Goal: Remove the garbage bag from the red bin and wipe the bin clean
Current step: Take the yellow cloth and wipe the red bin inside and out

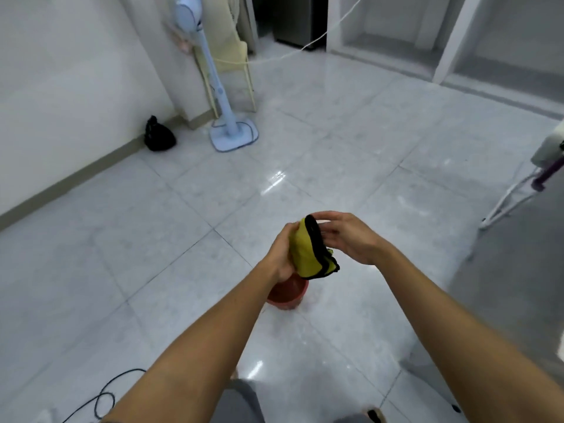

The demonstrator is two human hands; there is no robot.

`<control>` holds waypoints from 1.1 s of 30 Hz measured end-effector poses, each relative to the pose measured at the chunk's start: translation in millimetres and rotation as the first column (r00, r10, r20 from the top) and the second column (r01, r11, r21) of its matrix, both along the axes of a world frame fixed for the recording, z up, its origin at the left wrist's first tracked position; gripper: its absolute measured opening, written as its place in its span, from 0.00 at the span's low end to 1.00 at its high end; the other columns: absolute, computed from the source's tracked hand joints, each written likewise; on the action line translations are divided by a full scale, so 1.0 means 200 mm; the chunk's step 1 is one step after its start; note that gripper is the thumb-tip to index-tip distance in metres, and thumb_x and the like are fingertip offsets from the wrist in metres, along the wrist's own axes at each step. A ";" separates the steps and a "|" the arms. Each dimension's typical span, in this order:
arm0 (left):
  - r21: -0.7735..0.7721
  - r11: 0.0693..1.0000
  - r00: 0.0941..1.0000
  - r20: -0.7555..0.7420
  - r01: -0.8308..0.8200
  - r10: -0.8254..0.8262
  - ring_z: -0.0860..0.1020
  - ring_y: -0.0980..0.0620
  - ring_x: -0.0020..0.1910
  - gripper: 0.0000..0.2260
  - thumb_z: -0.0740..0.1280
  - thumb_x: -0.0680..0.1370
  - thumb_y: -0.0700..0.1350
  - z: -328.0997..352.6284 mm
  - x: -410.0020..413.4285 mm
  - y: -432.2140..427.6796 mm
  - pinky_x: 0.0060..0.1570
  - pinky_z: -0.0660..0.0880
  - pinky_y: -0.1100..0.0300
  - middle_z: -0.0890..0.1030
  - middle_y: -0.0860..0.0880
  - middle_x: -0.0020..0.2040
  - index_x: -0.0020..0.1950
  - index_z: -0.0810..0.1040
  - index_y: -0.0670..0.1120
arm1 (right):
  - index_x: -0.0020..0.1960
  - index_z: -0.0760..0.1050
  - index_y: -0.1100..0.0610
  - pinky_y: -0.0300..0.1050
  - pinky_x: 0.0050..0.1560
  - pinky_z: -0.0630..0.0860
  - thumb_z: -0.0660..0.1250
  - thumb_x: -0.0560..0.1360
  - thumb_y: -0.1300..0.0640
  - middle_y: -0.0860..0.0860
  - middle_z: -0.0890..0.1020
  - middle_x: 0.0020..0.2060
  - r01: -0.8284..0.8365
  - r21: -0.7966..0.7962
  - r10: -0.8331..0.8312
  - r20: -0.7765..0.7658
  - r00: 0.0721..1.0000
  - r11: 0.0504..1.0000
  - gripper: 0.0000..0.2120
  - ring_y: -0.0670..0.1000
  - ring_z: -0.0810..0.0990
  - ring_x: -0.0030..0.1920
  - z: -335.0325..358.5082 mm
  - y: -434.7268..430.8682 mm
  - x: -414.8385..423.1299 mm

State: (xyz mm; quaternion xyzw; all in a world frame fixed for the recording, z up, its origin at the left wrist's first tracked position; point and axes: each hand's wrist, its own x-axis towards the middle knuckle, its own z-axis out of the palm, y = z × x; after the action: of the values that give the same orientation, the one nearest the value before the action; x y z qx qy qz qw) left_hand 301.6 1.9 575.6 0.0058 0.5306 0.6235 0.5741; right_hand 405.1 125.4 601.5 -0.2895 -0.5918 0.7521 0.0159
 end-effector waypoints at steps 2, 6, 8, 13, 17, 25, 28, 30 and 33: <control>-0.033 0.997 0.993 0.095 -0.065 0.068 0.76 0.35 0.60 0.24 0.53 0.75 0.49 -0.07 -0.17 -0.09 0.63 0.71 0.44 0.78 0.35 0.60 0.63 0.75 0.39 | 0.56 0.76 0.56 0.42 0.47 0.79 0.63 0.76 0.67 0.56 0.84 0.50 0.023 0.094 -0.028 0.051 0.998 0.995 0.12 0.54 0.83 0.49 -0.09 -0.09 -0.14; -0.053 0.985 0.970 0.172 -0.163 0.170 0.77 0.38 0.53 0.21 0.53 0.68 0.43 -0.21 -0.50 -0.24 0.62 0.71 0.44 0.79 0.36 0.53 0.55 0.76 0.36 | 0.57 0.76 0.47 0.40 0.49 0.72 0.63 0.78 0.58 0.48 0.81 0.49 -0.108 0.080 0.091 0.194 0.977 0.991 0.10 0.51 0.78 0.50 -0.33 -0.23 -0.43; -0.041 0.980 0.956 0.216 -0.193 0.197 0.80 0.40 0.45 0.19 0.56 0.64 0.43 -0.22 -0.60 -0.29 0.52 0.76 0.48 0.81 0.37 0.45 0.47 0.78 0.37 | 0.63 0.74 0.49 0.44 0.49 0.73 0.62 0.79 0.52 0.51 0.80 0.51 -0.125 -0.119 0.143 0.157 0.977 0.985 0.13 0.52 0.79 0.48 -0.41 -0.28 -0.50; -0.031 0.998 0.984 0.164 -0.058 0.063 0.79 0.42 0.52 0.25 0.63 0.69 0.57 -0.54 -0.88 -0.34 0.61 0.72 0.49 0.81 0.39 0.52 0.54 0.79 0.39 | 0.66 0.72 0.56 0.57 0.57 0.75 0.64 0.79 0.54 0.58 0.79 0.59 -0.056 -0.163 0.076 0.125 0.989 0.985 0.17 0.57 0.79 0.58 -0.82 -0.35 -0.77; -0.070 0.998 1.000 0.024 -0.001 0.003 0.79 0.43 0.53 0.17 0.63 0.77 0.52 -1.01 -0.97 -0.29 0.61 0.74 0.48 0.82 0.41 0.51 0.57 0.78 0.41 | 0.50 0.77 0.53 0.44 0.40 0.79 0.66 0.77 0.54 0.52 0.82 0.44 0.040 -0.113 -0.026 0.115 0.993 0.993 0.04 0.50 0.83 0.42 -1.22 -0.28 -0.88; -0.066 0.997 0.992 -0.120 -0.036 0.028 0.79 0.45 0.55 0.19 0.65 0.79 0.47 -2.03 -1.04 -0.25 0.54 0.78 0.52 0.77 0.40 0.63 0.67 0.72 0.40 | 0.45 0.77 0.53 0.41 0.42 0.79 0.68 0.76 0.52 0.51 0.81 0.40 0.241 -0.089 -0.237 0.052 0.970 0.966 0.05 0.50 0.81 0.42 -2.12 -0.14 -1.05; -0.042 0.996 0.991 -0.110 -0.079 0.074 0.78 0.42 0.59 0.20 0.65 0.79 0.46 -2.30 -1.06 -0.22 0.56 0.76 0.48 0.77 0.39 0.64 0.68 0.71 0.40 | 0.59 0.76 0.60 0.48 0.54 0.79 0.71 0.70 0.42 0.56 0.83 0.52 0.234 -0.125 -0.230 0.047 0.972 0.964 0.26 0.54 0.83 0.53 -2.38 -0.11 -1.07; -0.012 0.993 0.986 -0.116 -0.119 0.116 0.76 0.41 0.62 0.20 0.64 0.79 0.46 -2.43 -1.07 -0.19 0.60 0.74 0.45 0.76 0.39 0.65 0.70 0.68 0.42 | 0.63 0.74 0.61 0.50 0.58 0.78 0.73 0.66 0.40 0.58 0.83 0.56 0.175 -0.171 -0.175 0.015 0.984 0.970 0.34 0.55 0.82 0.57 -2.53 -0.09 -1.07; 0.043 0.992 0.982 -0.143 -0.115 0.120 0.76 0.42 0.60 0.19 0.65 0.79 0.41 -2.55 -1.07 -0.16 0.58 0.75 0.45 0.76 0.42 0.63 0.69 0.67 0.46 | 0.58 0.77 0.60 0.47 0.49 0.81 0.75 0.69 0.51 0.56 0.85 0.52 0.116 -0.196 -0.127 -0.040 0.991 0.974 0.21 0.54 0.84 0.52 -2.68 -0.05 -1.06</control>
State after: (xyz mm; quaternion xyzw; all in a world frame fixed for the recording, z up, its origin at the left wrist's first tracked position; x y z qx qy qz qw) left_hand 86.8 -31.1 66.6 0.0297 0.5597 0.6631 0.4961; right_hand 193.7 115.1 66.4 -0.3056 -0.4968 0.8108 0.0491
